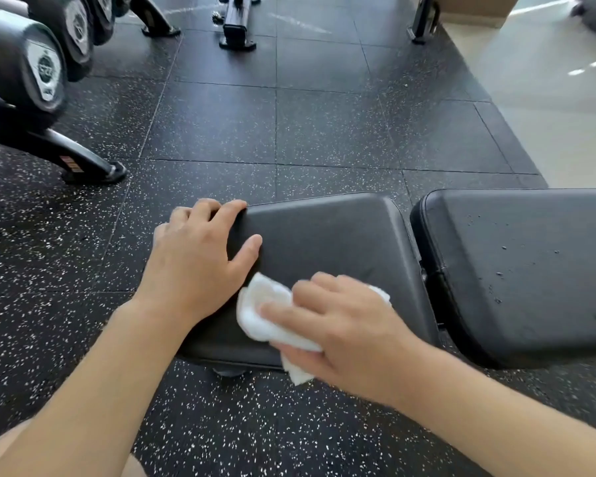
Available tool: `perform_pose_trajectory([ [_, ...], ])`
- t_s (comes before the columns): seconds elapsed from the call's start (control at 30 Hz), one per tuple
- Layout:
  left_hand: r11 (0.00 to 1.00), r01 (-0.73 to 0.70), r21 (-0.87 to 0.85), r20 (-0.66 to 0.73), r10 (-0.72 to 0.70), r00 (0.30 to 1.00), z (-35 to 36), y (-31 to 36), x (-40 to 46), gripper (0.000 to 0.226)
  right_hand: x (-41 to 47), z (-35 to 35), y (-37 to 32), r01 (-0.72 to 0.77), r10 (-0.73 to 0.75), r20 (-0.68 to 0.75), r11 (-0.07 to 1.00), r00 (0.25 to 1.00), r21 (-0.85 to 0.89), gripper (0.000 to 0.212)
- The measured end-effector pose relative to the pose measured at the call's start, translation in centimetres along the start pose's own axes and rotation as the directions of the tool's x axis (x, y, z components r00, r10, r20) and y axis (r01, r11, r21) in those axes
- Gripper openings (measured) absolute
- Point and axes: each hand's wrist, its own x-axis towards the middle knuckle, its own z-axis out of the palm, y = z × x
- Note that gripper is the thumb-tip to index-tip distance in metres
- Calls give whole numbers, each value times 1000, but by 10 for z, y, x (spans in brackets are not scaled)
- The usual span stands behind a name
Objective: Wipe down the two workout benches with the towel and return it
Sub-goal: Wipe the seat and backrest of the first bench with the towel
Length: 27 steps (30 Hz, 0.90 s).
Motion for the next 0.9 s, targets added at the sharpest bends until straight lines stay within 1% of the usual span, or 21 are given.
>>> perform_pose_trajectory([
  [0.07, 1000, 15, 5, -1, -15, 1000, 0, 4, 0, 69, 1, -9, 33, -98, 92, -83, 993, 992, -71, 35],
  [0.13, 1000, 29, 6, -8, -29, 1000, 0, 6, -1, 68, 1, -19, 73, -271, 244, -201, 955, 949, -121, 36],
  [0.17, 999, 32, 10, -11, -32, 999, 1, 7, -1, 68, -1, -24, 91, -372, 339, -242, 922, 909, -105, 32],
  [0.2, 999, 35, 13, -14, -34, 999, 1, 8, -2, 68, -3, -28, 106, -479, 453, -242, 876, 858, -59, 27],
  [0.23, 999, 36, 12, -19, -36, 999, 1, 9, -2, 68, -3, -28, 115, -553, 537, -231, 833, 811, -5, 27],
  [0.27, 999, 36, 8, -26, -36, 999, 1, 10, -3, 69, -2, -27, 115, -581, 571, -221, 814, 791, 22, 30],
  [0.3, 999, 37, 4, -33, -36, 999, 1, 10, -3, 69, 2, -26, 108, -571, 556, -207, 821, 805, -20, 34],
  [0.33, 999, 36, 1, -38, -36, 999, 1, 11, -3, 70, 7, -23, 95, -520, 497, -190, 848, 847, -103, 38],
  [0.37, 999, 35, -1, -38, -35, 999, 1, 12, -3, 70, 10, -19, 78, -408, 380, -174, 898, 908, -167, 41],
  [0.4, 999, 35, -1, -38, -35, 999, 1, 12, -3, 71, 11, -15, 58, -288, 261, -166, 943, 951, -168, 44],
  [0.43, 999, 34, -2, -36, -34, 999, 1, 12, -3, 70, 9, -10, 37, -179, 158, -159, 975, 975, -129, 45],
  [0.5, 999, 31, -9, -37, -32, 999, 2, 11, -2, 69, 0, -2, 3, -32, 31, -86, 999, 996, -17, 39],
  [0.57, 1000, 28, -12, -43, -29, 999, 3, 10, -2, 68, -7, -1, -7, 37, -38, 8, 999, 999, 32, 32],
  [0.6, 1000, 27, -7, -45, -27, 999, 4, 10, -2, 68, -10, -2, -1, 54, -55, 20, 998, 998, 37, 31],
  [0.63, 1000, 27, -1, -44, -27, 999, 4, 9, -2, 68, -11, -6, 11, 43, -44, 14, 998, 999, 43, 30],
  [0.7, 999, 33, 2, -39, -33, 999, 4, 10, -1, 68, -11, -16, 44, -59, 59, -77, 998, 995, -8, 29],
  [0.77, 999, 40, 2, -33, -40, 999, 3, 11, -2, 67, -13, -26, 75, -267, 257, -173, 963, 951, -37, 28],
  [0.8, 999, 41, 2, -32, -41, 999, 3, 11, -2, 67, -16, -29, 85, -376, 370, -180, 926, 911, -3, 27],
  [0.83, 999, 39, -1, -32, -39, 999, 2, 12, -2, 67, -19, -30, 90, -448, 447, -170, 893, 878, 35, 27],
  [0.87, 999, 36, -5, -32, -36, 999, 1, 12, -2, 66, -22, -29, 89, -476, 479, -165, 877, 862, 57, 28],
  [0.9, 999, 32, -9, -30, -33, 999, 0, 12, -2, 66, -26, -28, 83, -470, 470, -173, 882, 866, 44, 28],
])
